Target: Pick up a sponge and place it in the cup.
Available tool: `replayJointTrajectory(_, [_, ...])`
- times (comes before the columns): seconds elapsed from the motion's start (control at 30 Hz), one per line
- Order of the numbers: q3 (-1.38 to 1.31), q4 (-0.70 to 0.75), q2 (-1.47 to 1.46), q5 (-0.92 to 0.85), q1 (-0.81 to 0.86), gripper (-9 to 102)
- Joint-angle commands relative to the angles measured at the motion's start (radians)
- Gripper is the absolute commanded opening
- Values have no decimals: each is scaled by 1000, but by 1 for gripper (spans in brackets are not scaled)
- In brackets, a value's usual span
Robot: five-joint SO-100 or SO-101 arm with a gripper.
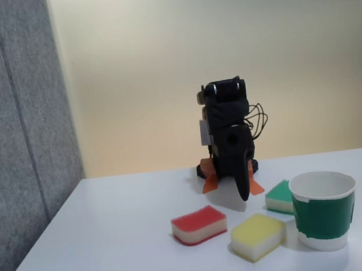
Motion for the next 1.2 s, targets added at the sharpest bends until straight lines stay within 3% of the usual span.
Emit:
replayJointTrajectory(0.0, [46,11,-5,9,0,0])
replayJointTrajectory(1.17, [25,26,9,-2,9,0])
